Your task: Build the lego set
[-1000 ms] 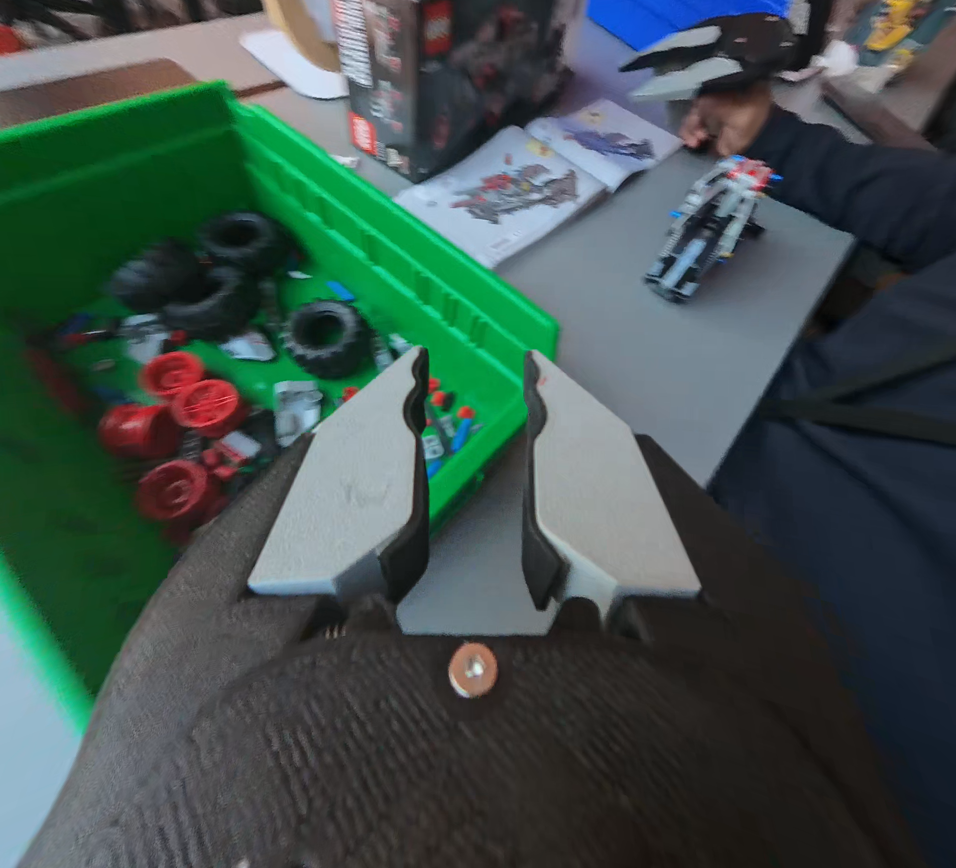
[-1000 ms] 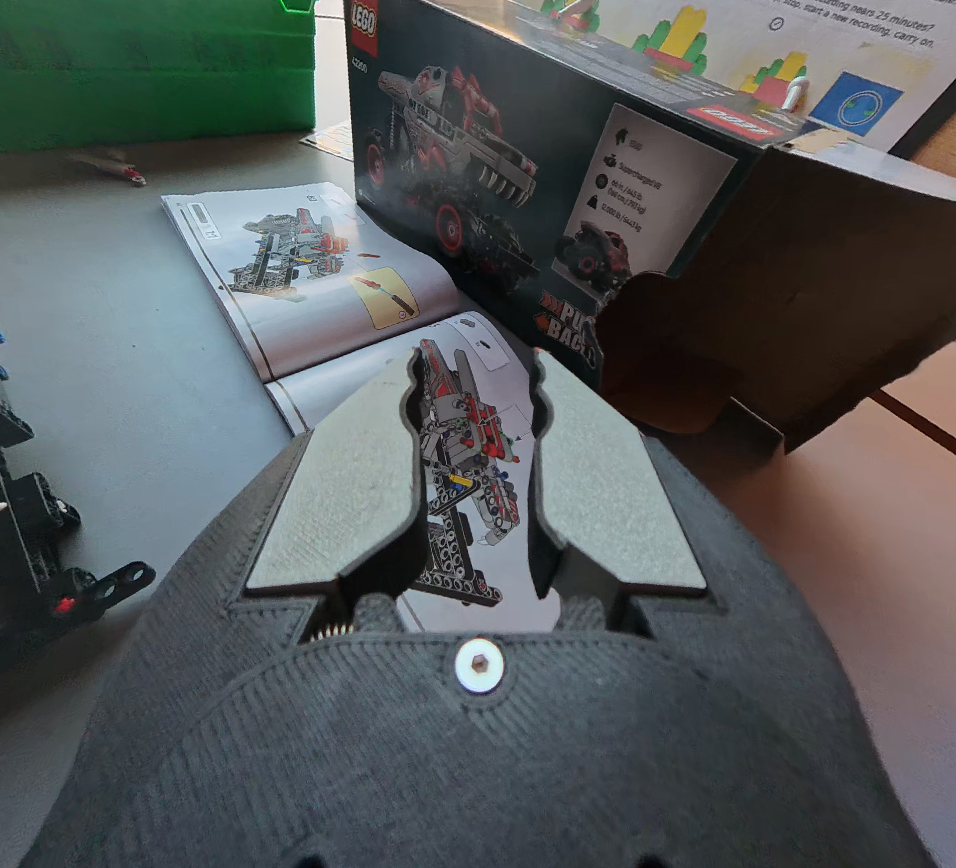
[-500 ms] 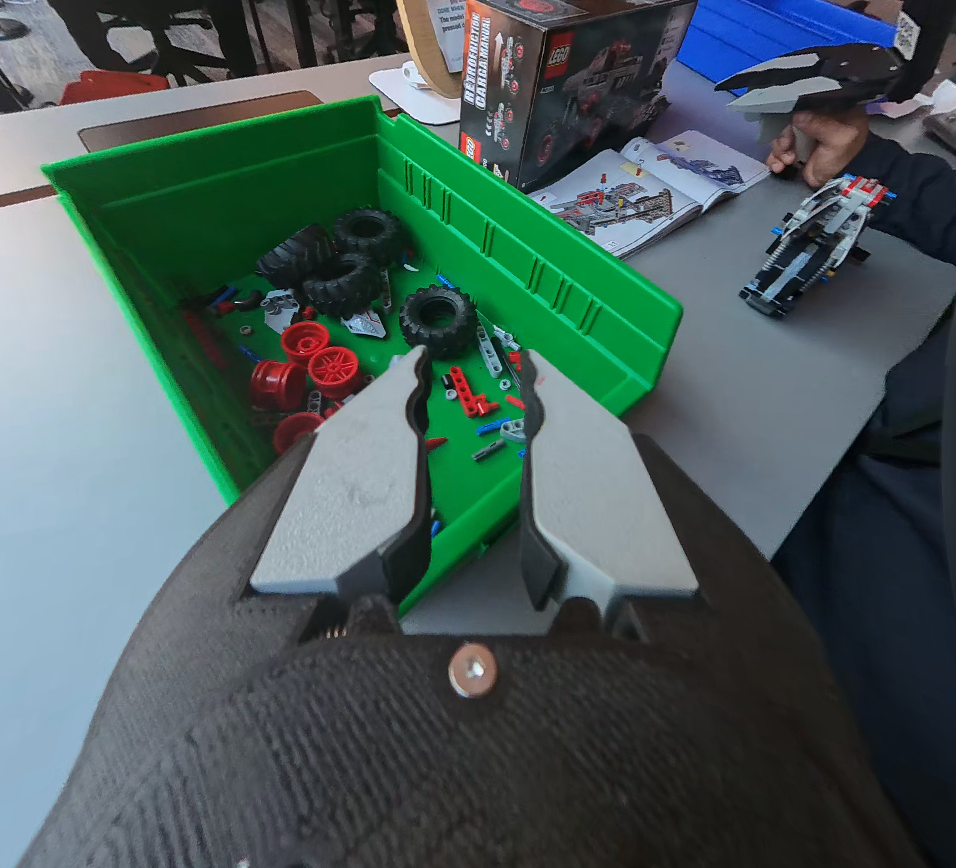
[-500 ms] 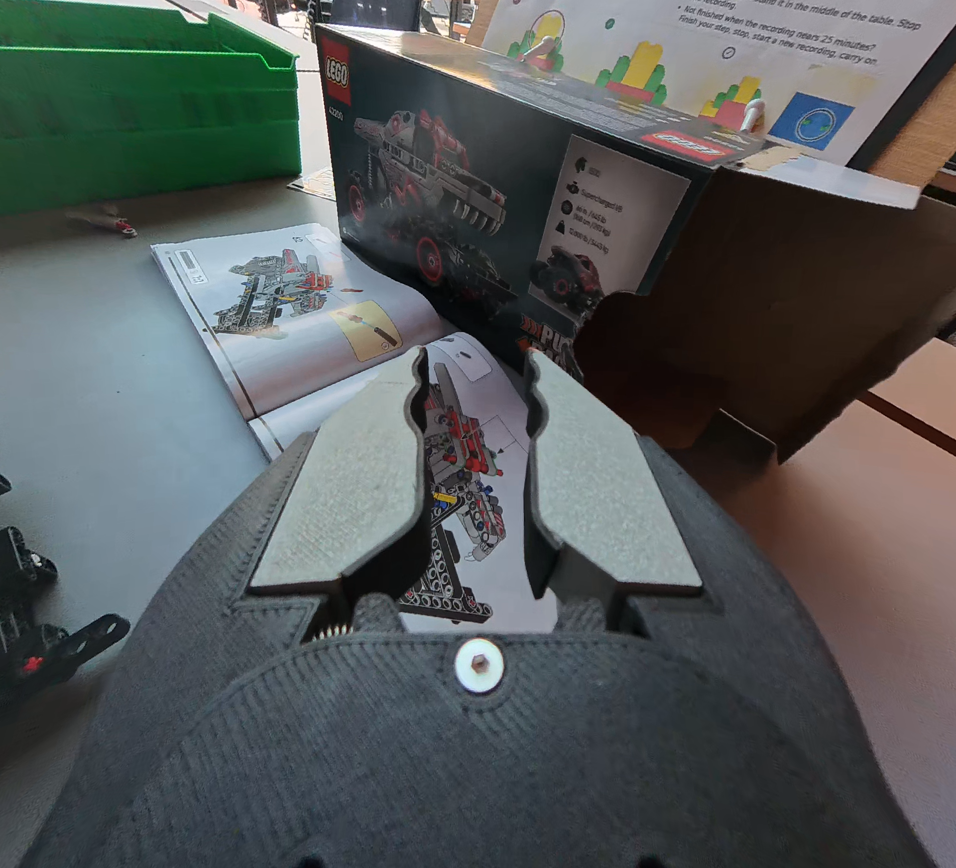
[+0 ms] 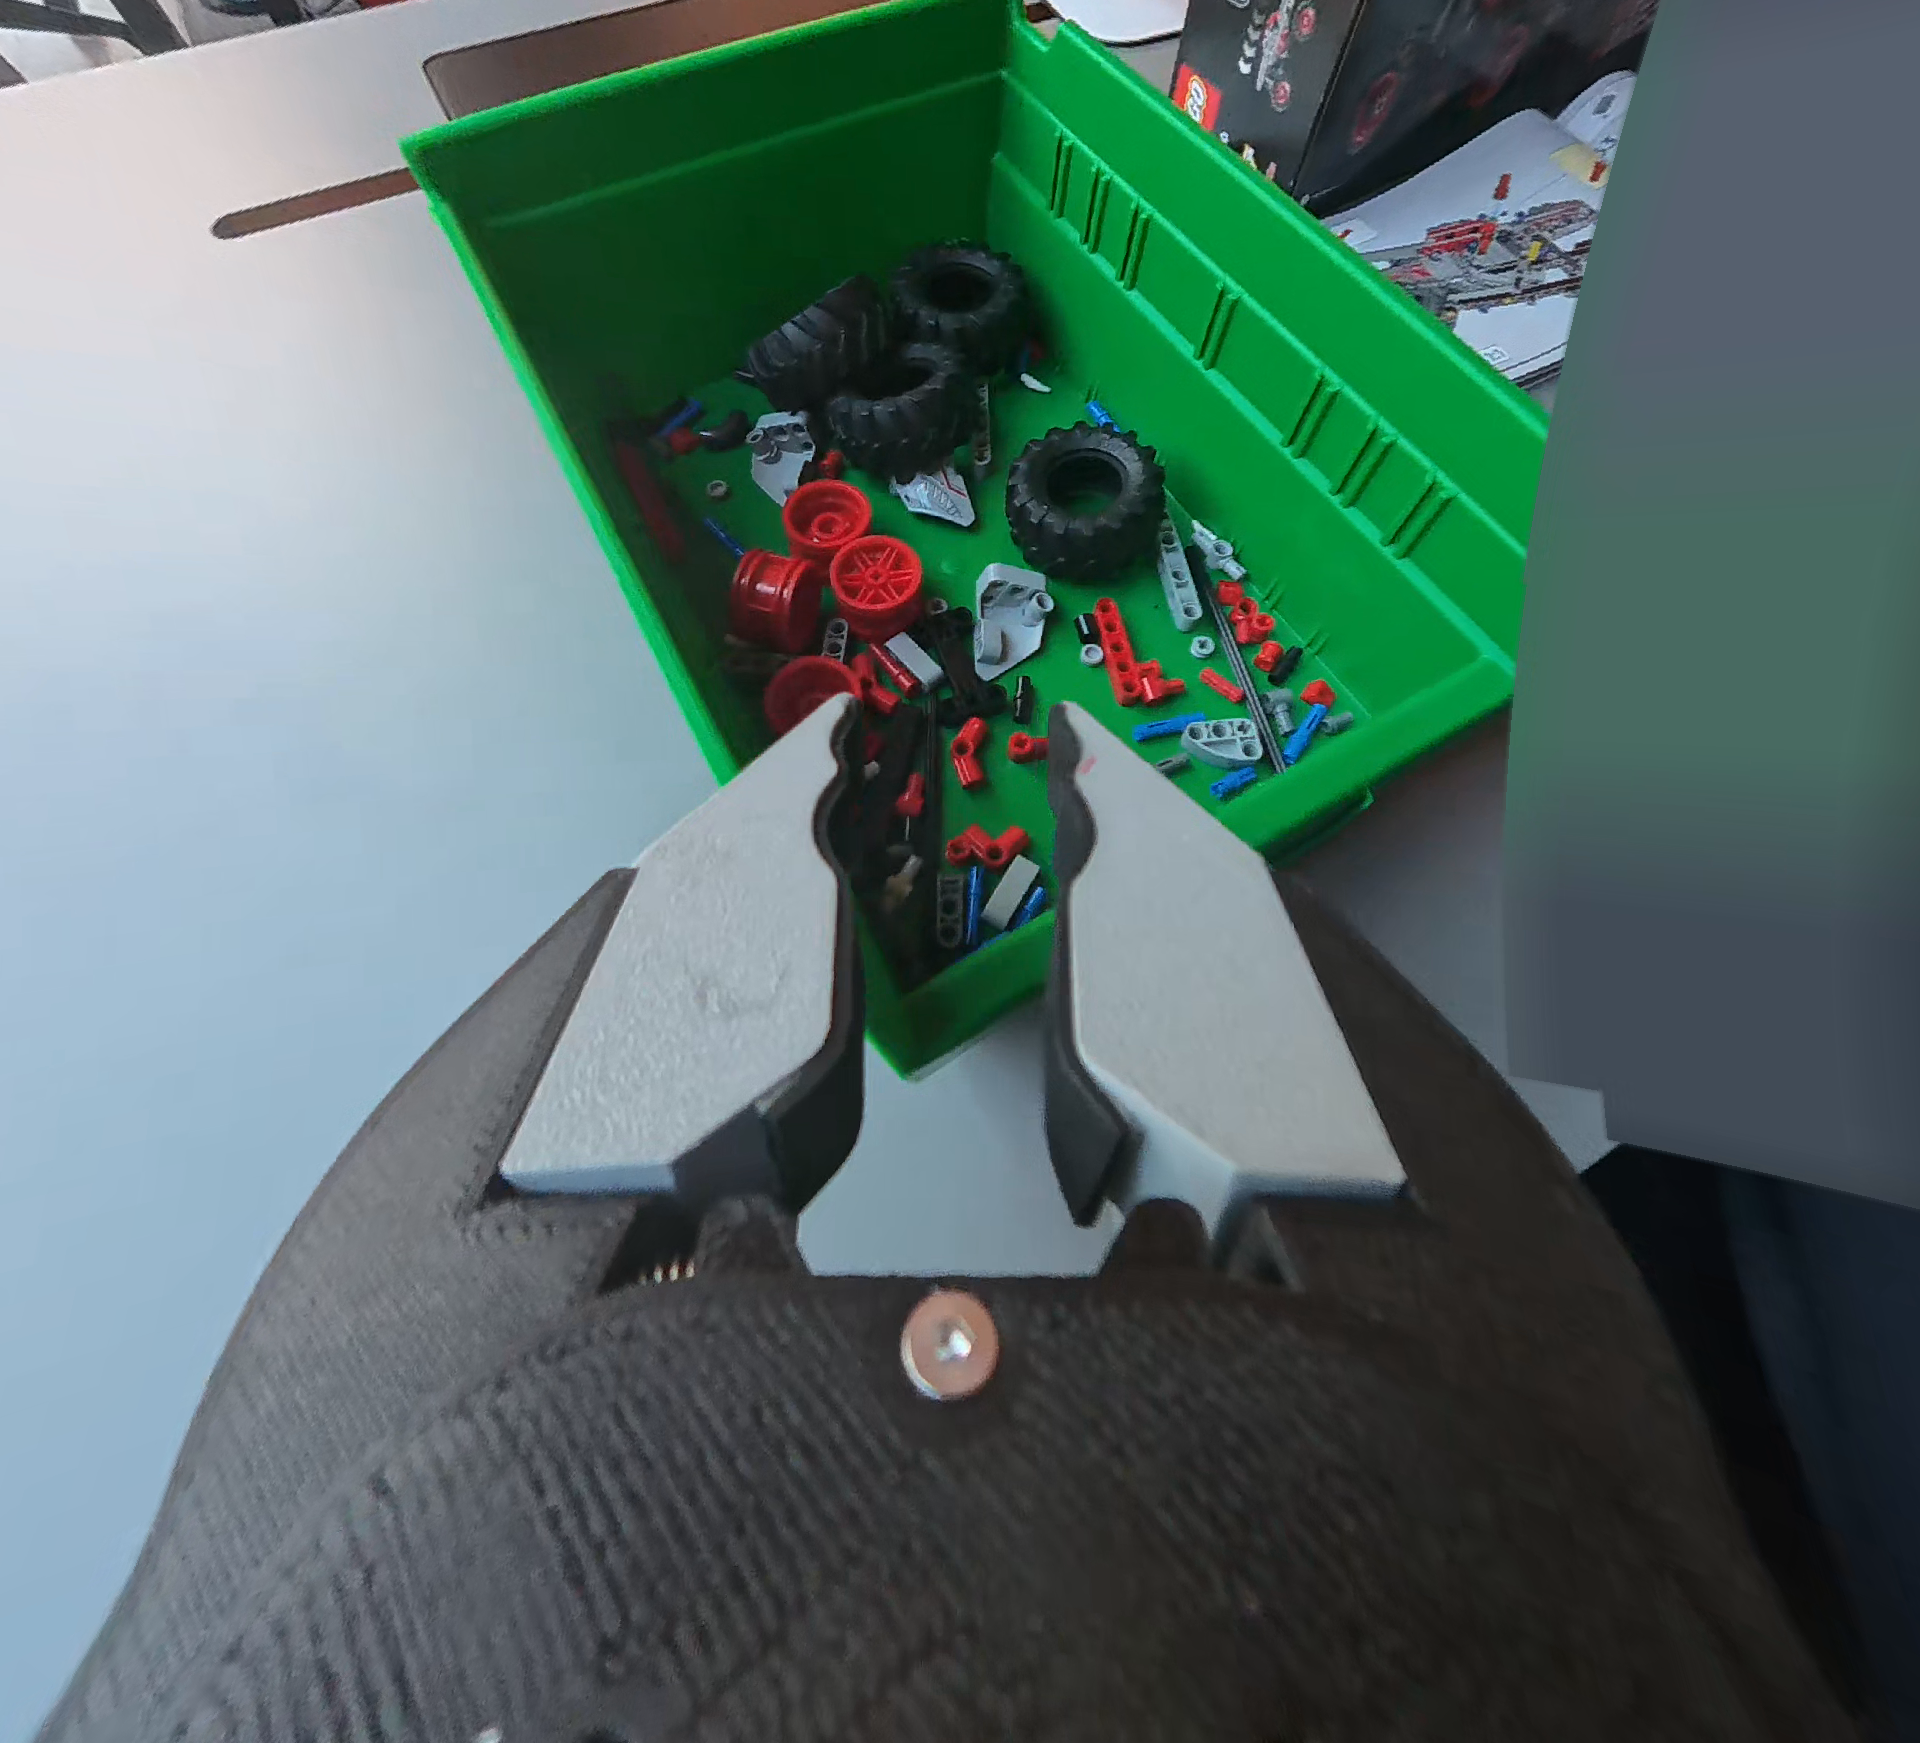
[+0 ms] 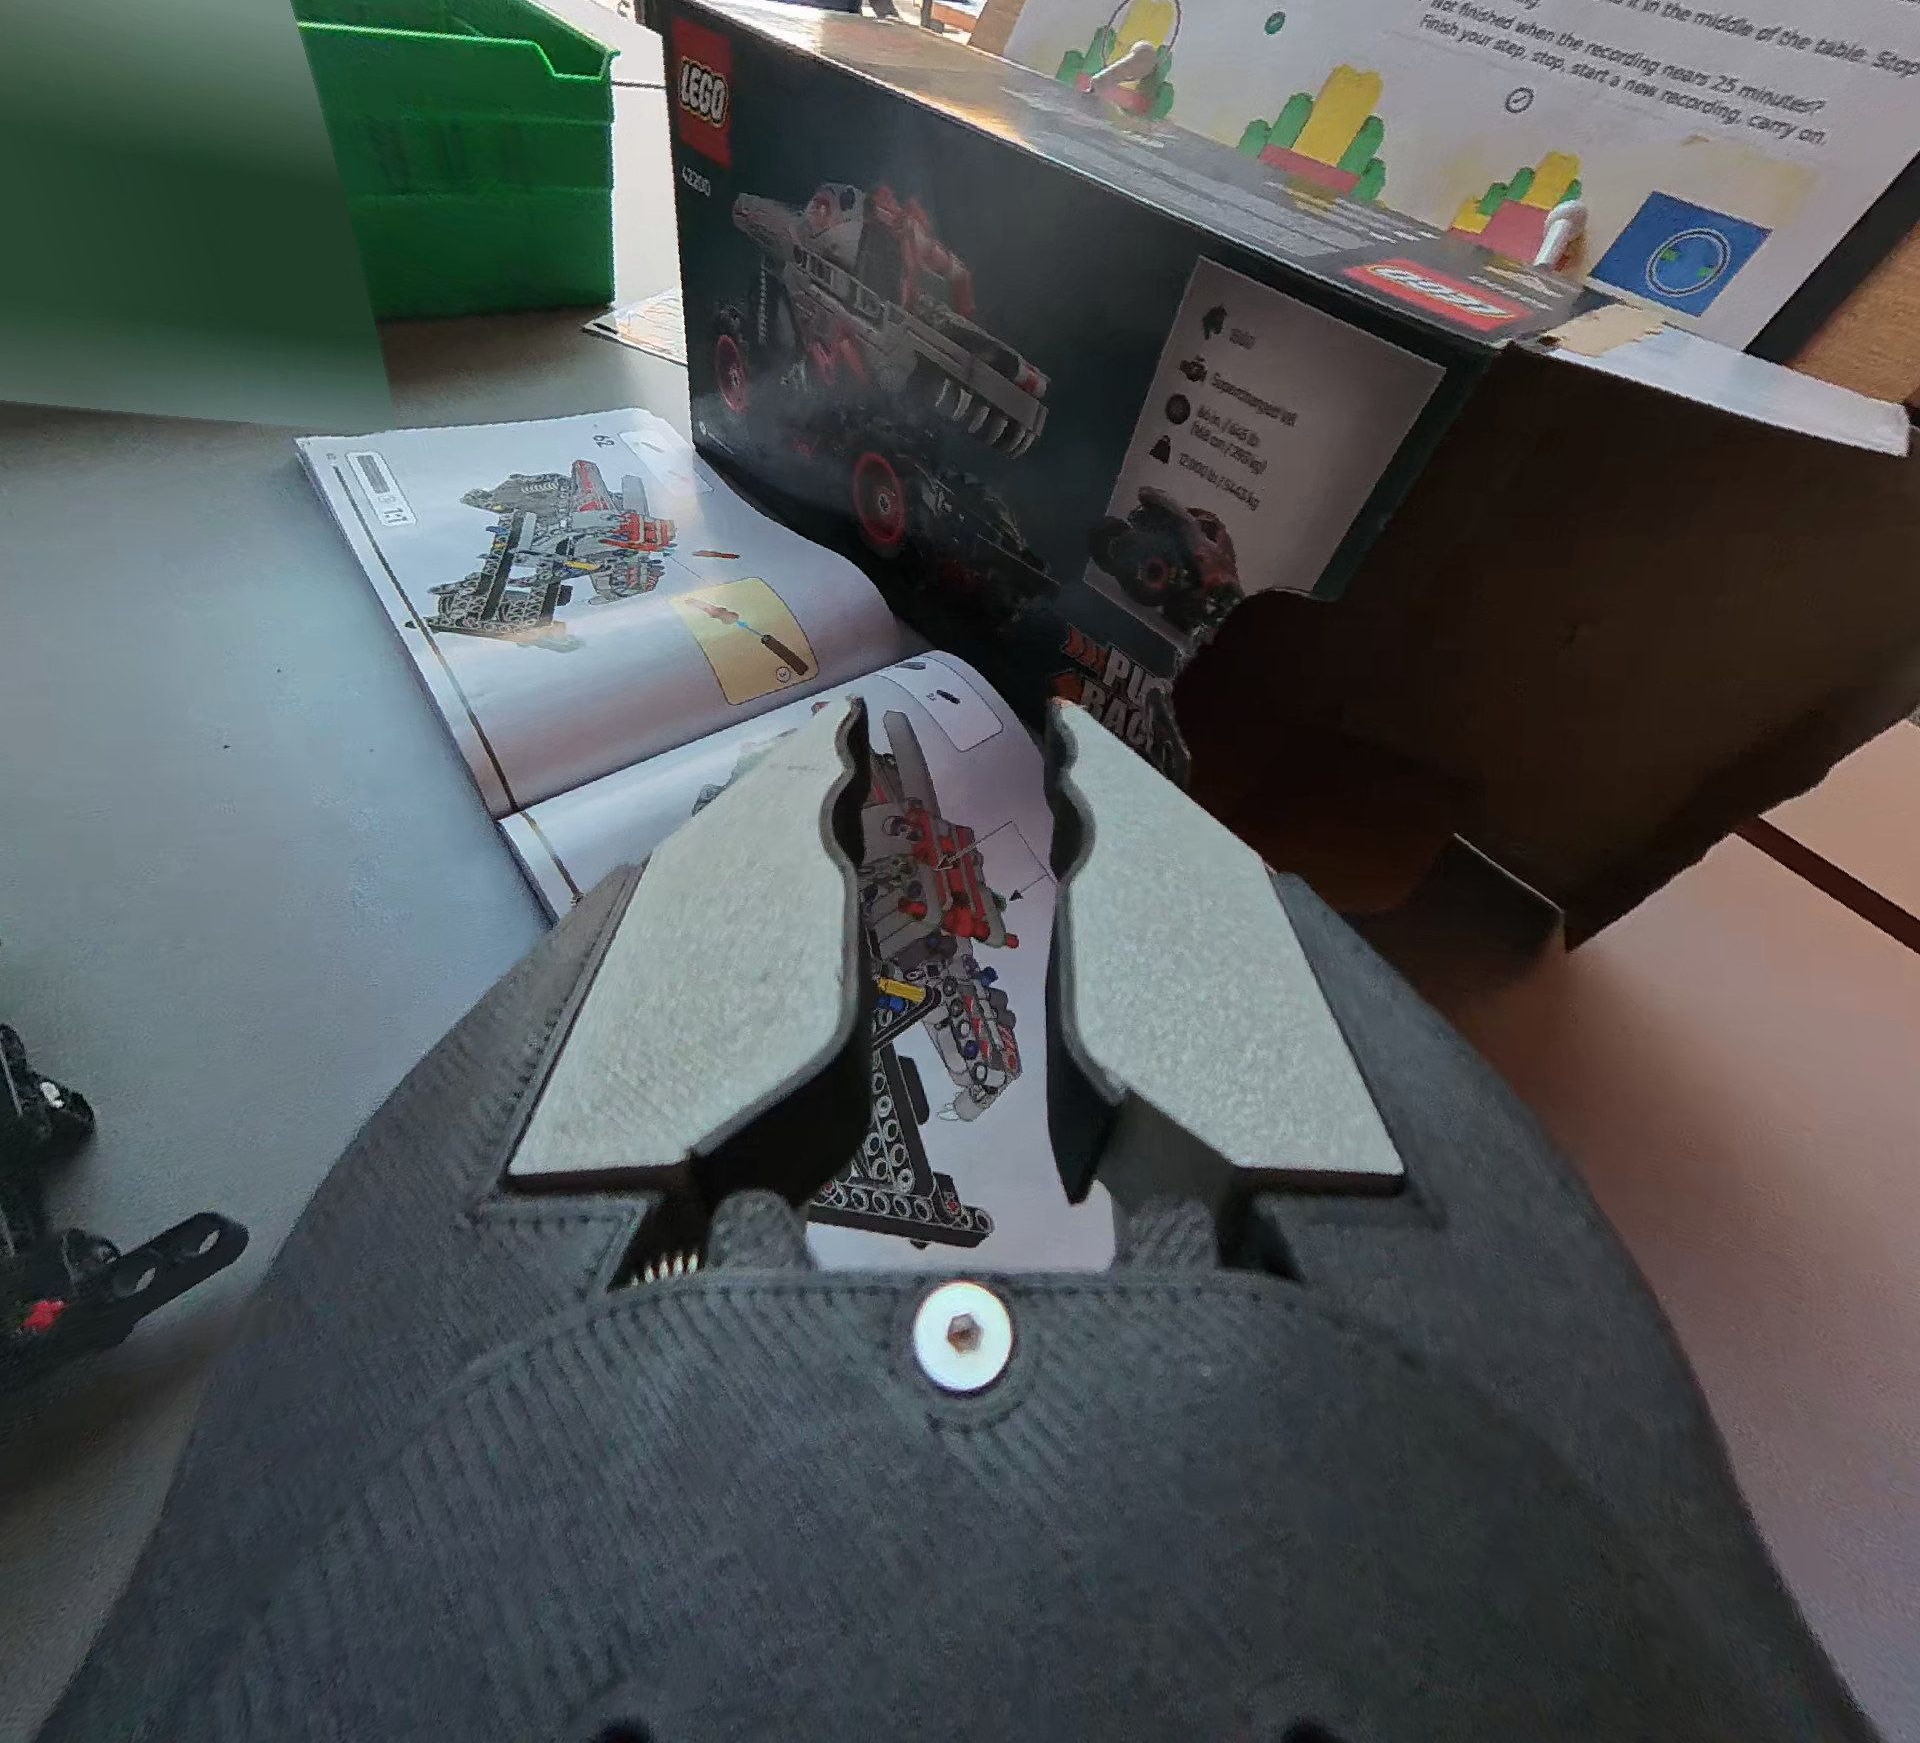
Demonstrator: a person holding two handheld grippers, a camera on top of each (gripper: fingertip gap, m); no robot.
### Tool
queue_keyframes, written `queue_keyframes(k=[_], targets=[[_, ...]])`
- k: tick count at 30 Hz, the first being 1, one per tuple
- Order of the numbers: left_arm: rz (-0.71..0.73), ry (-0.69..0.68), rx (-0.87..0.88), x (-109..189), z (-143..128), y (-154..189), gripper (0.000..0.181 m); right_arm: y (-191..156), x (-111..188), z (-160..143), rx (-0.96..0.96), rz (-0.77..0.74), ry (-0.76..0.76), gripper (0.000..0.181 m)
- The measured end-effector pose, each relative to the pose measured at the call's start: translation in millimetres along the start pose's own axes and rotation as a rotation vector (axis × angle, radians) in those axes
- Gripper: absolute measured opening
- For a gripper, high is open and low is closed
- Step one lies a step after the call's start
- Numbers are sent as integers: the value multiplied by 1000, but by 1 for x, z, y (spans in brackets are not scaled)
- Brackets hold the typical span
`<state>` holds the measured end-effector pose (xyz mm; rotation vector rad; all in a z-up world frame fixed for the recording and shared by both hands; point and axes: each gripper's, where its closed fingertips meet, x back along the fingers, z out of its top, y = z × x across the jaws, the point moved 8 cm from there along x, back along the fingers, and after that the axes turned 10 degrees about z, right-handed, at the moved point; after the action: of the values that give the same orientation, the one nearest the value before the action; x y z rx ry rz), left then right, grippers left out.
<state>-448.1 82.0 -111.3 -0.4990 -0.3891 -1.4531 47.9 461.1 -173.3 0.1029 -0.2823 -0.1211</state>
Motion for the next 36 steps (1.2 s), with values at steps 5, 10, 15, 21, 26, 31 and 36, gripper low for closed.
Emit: queue_keyframes(k=[5, 10, 15, 21, 26, 31, 36], targets=[[22, -23, -20, -13, 9, 0, 35, -1, 0, 0, 3, 6, 0, 30], [41, -18, -36, -21, 20, -2, 34, 1, 1, 0, -4, 0, 12, 29], [23, 23, -93, -20, 32, 7, 33, 0, 0, 0, 7, -9, 10, 28], [125, -41, -163, -26, 30, 6, 32, 1, 0, 0, 4, -19, 16, 27], [124, -35, -155, -27, 30, 5, 31, 1, 0, 1, 2, -17, 18, 27], [118, -45, -143, -29, 36, 6, 31, -3, -1, 1, 31, -5, 4, 26], [81, -34, -24, -35, 41, 4, 33, -5, -1, 1, 49, 3, 10, 24]])
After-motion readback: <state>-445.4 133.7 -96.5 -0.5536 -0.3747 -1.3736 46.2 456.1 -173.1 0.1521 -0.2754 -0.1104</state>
